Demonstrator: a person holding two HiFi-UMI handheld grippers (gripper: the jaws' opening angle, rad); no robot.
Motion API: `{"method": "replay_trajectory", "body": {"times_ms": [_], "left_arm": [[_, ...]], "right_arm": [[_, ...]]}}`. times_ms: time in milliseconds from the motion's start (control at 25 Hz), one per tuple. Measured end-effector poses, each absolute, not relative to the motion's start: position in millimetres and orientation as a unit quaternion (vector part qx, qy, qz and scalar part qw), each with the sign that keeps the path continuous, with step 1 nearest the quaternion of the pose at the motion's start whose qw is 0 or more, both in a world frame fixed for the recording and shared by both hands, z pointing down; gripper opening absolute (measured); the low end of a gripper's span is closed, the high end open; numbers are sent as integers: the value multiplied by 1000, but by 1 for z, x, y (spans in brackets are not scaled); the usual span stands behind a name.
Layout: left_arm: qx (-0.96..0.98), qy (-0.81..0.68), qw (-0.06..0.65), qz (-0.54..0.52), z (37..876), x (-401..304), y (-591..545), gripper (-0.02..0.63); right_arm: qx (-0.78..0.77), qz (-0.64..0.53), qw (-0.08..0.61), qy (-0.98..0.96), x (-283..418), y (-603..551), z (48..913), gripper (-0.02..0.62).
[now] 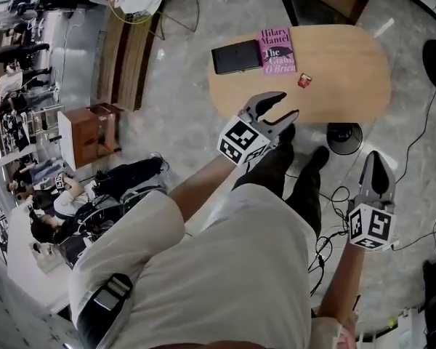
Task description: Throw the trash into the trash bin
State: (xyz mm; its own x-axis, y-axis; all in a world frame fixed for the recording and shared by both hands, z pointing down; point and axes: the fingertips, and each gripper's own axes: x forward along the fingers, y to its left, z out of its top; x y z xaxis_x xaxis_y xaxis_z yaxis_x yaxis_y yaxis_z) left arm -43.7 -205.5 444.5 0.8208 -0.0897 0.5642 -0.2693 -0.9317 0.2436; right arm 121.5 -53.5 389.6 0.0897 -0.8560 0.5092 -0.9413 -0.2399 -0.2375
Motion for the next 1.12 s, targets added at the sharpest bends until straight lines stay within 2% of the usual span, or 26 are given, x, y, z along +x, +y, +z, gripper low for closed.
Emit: {"method": "replay_trajectory", "body": {"times_ms": [480, 1120], "left_arm": [[928, -68, 134, 342, 564, -21, -216, 190], [890, -41, 129, 436, 774, -25, -229, 192]], "right_arm": [[744, 330, 65, -577, 122, -52, 493, 11], [733, 394, 54, -552, 90, -55, 645, 11]]}}
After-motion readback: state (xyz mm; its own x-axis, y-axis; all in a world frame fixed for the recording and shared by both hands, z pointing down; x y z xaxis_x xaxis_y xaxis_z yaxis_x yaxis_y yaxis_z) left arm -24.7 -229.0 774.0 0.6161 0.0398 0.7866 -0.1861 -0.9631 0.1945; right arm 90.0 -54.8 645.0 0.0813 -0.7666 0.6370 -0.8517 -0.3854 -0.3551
